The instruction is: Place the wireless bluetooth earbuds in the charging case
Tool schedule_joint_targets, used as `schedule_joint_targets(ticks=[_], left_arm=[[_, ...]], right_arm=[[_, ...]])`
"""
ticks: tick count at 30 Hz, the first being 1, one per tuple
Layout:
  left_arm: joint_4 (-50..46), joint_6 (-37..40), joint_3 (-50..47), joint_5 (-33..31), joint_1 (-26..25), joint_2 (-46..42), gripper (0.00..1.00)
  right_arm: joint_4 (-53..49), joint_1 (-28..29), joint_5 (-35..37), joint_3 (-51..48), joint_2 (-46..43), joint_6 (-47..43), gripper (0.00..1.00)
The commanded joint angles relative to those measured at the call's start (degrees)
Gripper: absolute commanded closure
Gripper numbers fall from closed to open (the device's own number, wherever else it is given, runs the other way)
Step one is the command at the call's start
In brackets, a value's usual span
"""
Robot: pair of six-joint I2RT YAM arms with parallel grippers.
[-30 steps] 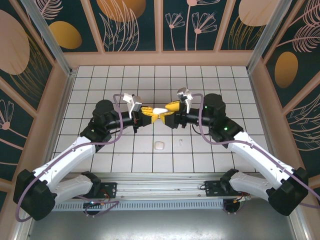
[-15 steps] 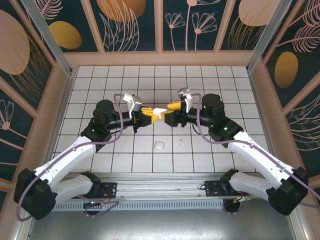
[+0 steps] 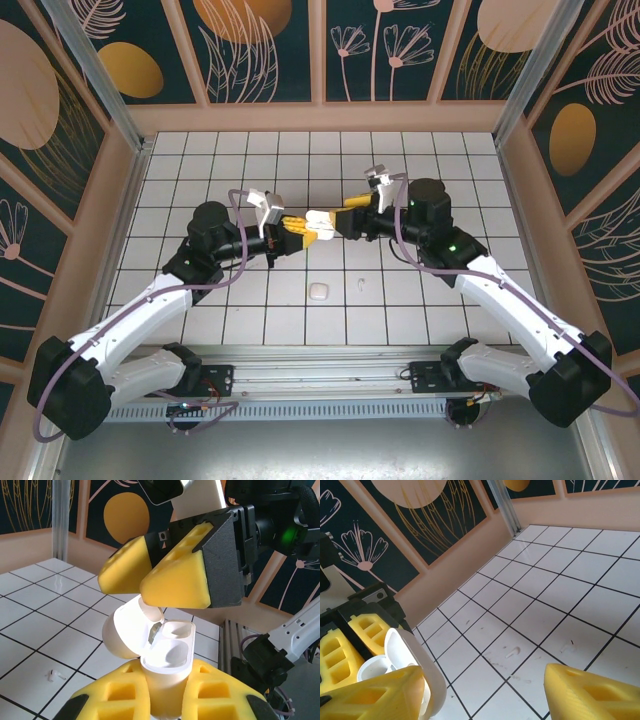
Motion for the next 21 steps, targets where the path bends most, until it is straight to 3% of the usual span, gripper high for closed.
schedule_joint_targets(ticks=[1, 16, 21], left_arm=[[3.01, -0.95, -0.32, 0.19, -0.27, -0.98, 1.0], [-0.82, -0.98, -1.02, -10.34, -0.14, -2.37, 1.0], [-2.29, -0.7, -2.13, -13.72, -0.18, -2.74, 1.0]], right_arm=[[0.33, -0.9, -0.45, 0.69, -0.25, 1.84, 0.35], [-3.12, -2.44, -1.24, 1.91, -3.64, 5.33, 0.36], [-7.25, -9.92, 0.39, 2.02, -2.43, 9.2, 0.36]])
